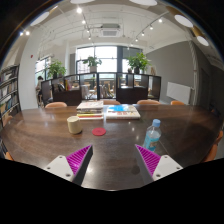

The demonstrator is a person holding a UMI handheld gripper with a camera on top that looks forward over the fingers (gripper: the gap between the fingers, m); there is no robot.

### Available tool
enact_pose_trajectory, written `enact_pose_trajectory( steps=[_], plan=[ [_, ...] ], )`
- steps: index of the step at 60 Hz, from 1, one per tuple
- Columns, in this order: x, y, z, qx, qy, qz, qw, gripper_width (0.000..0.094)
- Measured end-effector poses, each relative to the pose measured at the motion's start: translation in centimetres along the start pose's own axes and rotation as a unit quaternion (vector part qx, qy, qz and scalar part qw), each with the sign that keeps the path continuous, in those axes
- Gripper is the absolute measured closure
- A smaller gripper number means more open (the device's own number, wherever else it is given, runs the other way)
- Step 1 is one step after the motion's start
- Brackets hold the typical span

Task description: Pour water

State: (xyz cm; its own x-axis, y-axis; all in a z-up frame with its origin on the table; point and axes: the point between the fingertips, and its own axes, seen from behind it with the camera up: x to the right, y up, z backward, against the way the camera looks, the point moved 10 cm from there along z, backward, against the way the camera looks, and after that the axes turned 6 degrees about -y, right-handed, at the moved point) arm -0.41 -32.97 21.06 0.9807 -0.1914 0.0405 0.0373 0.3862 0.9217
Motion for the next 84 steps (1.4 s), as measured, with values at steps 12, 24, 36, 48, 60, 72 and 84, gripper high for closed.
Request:
enact_pose_trajectory(
  steps=[12,24,36,48,60,72,84],
  plan=[
    [5.5,-3.4,-3.3,0.004,-0.035,-0.005,0.999,0.0078],
    [11.4,-5.4,-9.5,0.023,-0.078,-0.006,0.997,0.0082],
    [14.5,-4.9,-15.7,0.043,-0.078,-0.019,0.996,0.01],
    [15.6,-3.4,-20.6,0.076,-0.066,-0.013,0.995,0.0229],
    [15.3,-2.8,-22.8,0.115,-0.079,0.005,0.99,0.0465],
    [14.8,-2.8,-22.9,0.126,-0.079,0.004,0.989,0.063],
    [13.1,-1.4,-23.4,0.112,-0.072,0.051,0.99,0.063]
  ],
)
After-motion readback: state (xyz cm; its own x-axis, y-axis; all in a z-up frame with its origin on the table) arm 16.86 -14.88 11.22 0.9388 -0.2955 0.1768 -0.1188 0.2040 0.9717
